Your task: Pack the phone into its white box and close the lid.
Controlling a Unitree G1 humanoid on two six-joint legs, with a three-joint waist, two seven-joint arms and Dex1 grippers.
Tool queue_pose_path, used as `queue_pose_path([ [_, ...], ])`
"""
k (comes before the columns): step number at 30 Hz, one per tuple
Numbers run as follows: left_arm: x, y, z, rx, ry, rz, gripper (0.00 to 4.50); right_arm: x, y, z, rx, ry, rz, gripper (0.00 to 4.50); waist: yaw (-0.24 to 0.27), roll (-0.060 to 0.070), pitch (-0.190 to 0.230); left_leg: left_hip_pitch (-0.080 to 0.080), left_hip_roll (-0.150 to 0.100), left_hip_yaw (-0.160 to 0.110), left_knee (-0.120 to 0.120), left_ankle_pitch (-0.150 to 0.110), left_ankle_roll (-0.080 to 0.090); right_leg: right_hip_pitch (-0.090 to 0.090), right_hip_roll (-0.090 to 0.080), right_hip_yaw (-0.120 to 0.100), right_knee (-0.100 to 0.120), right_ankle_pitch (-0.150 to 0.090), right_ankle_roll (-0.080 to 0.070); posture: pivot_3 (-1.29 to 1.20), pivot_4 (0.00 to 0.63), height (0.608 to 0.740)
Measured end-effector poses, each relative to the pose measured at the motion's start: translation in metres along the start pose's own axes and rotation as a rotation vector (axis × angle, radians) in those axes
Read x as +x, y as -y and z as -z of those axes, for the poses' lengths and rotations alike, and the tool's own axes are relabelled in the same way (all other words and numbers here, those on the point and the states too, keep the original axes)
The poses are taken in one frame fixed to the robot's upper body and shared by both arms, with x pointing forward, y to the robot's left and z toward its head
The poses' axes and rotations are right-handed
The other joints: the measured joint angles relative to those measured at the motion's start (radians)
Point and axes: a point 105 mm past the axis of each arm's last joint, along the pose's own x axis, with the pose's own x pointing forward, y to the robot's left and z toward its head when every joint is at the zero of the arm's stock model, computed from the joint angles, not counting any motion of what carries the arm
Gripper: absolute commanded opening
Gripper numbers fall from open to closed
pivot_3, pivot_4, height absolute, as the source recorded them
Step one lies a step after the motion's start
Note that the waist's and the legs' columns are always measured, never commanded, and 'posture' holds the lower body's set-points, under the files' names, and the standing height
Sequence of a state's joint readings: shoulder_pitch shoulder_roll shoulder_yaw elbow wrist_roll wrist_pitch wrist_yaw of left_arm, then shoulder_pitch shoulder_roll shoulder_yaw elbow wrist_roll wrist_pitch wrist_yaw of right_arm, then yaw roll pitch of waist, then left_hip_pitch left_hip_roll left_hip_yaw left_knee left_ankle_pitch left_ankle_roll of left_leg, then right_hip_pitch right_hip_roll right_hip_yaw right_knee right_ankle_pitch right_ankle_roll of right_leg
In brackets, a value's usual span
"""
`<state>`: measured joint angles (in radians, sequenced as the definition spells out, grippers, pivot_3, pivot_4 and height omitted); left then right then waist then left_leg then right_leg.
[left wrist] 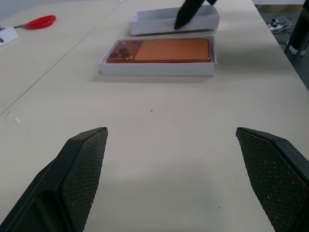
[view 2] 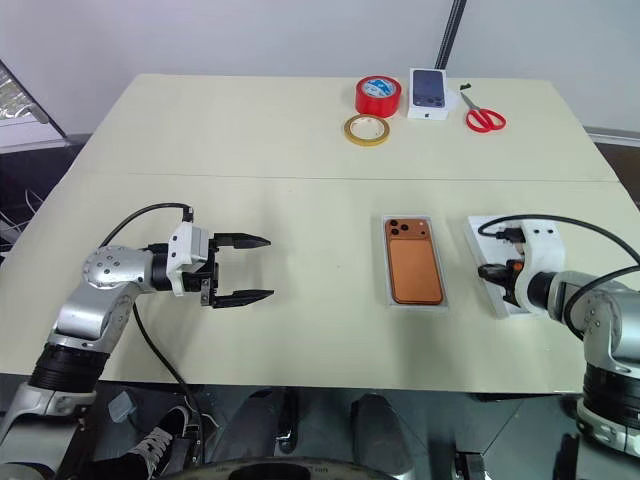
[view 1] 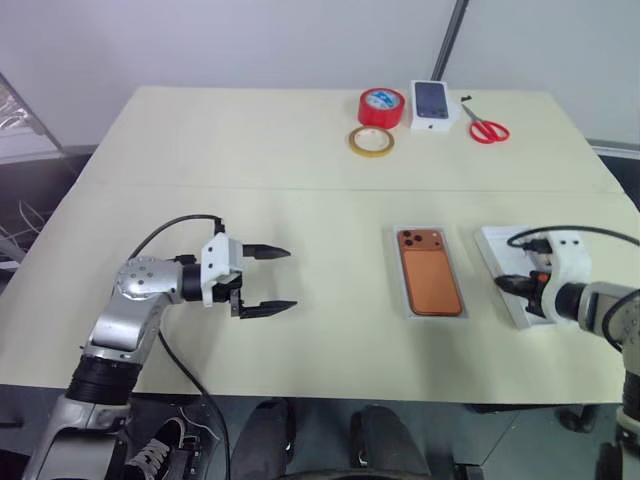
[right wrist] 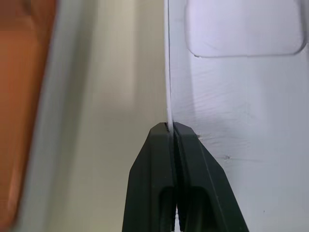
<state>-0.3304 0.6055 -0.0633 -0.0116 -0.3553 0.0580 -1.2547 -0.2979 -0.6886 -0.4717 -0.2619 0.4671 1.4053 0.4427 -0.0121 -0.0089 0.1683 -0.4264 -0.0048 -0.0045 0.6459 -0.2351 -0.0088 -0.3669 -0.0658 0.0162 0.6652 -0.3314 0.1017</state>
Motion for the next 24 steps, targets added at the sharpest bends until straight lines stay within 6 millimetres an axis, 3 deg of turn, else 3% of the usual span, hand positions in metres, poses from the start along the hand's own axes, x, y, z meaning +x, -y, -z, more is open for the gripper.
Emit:
queue_pose_path([
  [7, 0.003, -0.006, -0.001, 0.010, -0.005, -0.011, 4.50, 0.005, -0.026, -0.054, 0.227, 0.253, -0.138, 0.05, -0.002, 0.001, 0.001, 0.000, 0.000, 0.001, -0.001, 0.000, 0.000, -0.001, 0.001, 0.001, 0.001, 0.000, 0.000, 0.00, 0.150, 0.740],
  [10, 0.008, -0.008, 0.000, -0.005, 0.003, -0.012, 4.50, 0.005, -0.069, -0.084, 0.388, 0.377, -0.378, 0.05, -0.007, 0.002, 0.001, 0.000, 0.001, 0.001, -0.001, 0.000, 0.000, -0.003, 0.002, 0.001, 0.003, 0.000, 0.000, 0.00, 0.150, 0.740],
  [12, 0.015, -0.008, -0.003, 0.001, 0.019, -0.007, 4.50, 0.003, -0.099, -0.090, 0.453, 0.399, -0.545, 0.05, -0.005, 0.002, 0.001, -0.001, 0.001, 0.001, -0.003, 0.000, 0.000, -0.004, 0.003, 0.001, 0.003, 0.000, 0.000, 0.00, 0.150, 0.740],
  [16, 0.016, -0.011, -0.003, -0.016, 0.020, -0.025, 4.50, -0.004, -0.135, -0.084, 0.475, 0.404, -0.729, 0.05, 0.003, 0.002, 0.001, -0.002, 0.000, 0.001, -0.003, 0.000, 0.000, -0.004, 0.001, 0.001, 0.002, 0.000, 0.000, 0.00, 0.150, 0.740],
  [21, 0.026, -0.015, -0.008, -0.064, 0.085, -0.077, 4.50, -0.013, -0.166, -0.018, 0.523, 0.251, -0.901, 0.05, -0.003, 0.002, 0.002, -0.002, 0.000, 0.001, -0.002, 0.000, 0.000, -0.003, 0.000, 0.001, 0.001, 0.000, 0.000, 0.00, 0.150, 0.740],
  [24, 0.032, -0.016, -0.012, -0.081, 0.124, -0.103, 4.50, -0.032, -0.175, -0.006, 0.559, 0.196, -0.962, 0.05, -0.011, 0.003, 0.003, -0.002, 0.000, 0.002, -0.001, 0.000, 0.000, -0.003, 0.001, 0.001, 0.002, 0.000, 0.000, 0.00, 0.150, 0.740],
])
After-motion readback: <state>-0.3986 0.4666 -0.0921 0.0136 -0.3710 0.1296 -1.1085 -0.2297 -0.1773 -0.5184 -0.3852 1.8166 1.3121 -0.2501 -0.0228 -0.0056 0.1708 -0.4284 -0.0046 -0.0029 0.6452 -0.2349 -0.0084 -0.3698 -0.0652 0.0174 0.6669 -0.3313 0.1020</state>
